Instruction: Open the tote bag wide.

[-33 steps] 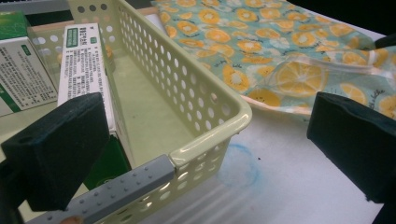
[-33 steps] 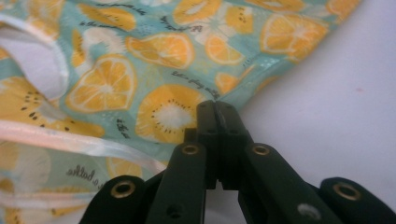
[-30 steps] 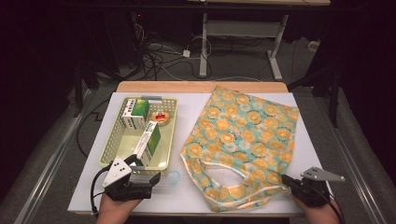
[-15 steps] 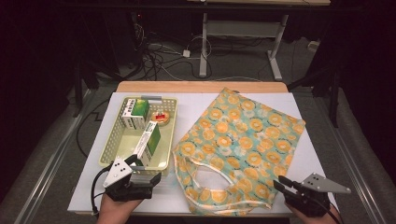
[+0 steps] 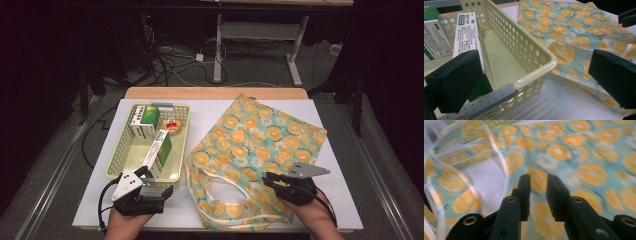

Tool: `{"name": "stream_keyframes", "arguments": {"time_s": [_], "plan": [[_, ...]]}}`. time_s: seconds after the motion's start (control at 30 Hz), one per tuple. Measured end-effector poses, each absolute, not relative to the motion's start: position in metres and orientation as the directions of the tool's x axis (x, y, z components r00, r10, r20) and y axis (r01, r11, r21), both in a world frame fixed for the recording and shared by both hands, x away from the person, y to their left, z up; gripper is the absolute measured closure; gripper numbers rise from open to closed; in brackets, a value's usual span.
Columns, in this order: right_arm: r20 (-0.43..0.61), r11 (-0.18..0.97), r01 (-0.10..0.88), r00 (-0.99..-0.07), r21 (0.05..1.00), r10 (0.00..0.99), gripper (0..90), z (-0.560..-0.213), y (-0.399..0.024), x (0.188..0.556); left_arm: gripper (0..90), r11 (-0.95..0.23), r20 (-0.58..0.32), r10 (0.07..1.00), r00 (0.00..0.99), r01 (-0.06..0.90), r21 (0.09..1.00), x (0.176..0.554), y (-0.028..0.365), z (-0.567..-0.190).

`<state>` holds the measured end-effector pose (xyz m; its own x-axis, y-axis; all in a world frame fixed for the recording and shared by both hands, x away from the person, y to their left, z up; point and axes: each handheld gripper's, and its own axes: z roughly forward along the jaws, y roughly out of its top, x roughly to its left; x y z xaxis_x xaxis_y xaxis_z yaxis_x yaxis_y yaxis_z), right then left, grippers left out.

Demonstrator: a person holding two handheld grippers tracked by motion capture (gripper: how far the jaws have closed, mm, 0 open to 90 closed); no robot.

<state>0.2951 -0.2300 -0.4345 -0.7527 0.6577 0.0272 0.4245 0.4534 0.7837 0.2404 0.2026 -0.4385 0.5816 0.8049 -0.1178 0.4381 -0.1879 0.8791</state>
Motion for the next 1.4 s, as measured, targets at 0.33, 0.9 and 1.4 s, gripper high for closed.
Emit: {"name": "stream_keyframes", "arguments": {"time_s": [0.33,0.9,1.4], "plan": [[-0.042,0.679,0.347,-0.873,0.647,0.486,76.8,-0.452,-0.145,0.319,0.0,-0.181,-0.122,0.806,0.579,0.438,0.881,0.24,0.206,-0.438],[-0.116,0.754,0.342,-0.87,0.56,0.48,90.0,-0.472,-0.128,0.333,0.0,-0.191,-0.116,0.8,0.588,0.434,0.881,0.24,0.204,-0.438],[-0.127,0.614,0.308,-0.818,0.727,0.561,90.0,-0.389,-0.156,0.353,0.0,-0.186,-0.119,0.802,0.585,0.433,0.882,0.24,0.204,-0.438]]}}
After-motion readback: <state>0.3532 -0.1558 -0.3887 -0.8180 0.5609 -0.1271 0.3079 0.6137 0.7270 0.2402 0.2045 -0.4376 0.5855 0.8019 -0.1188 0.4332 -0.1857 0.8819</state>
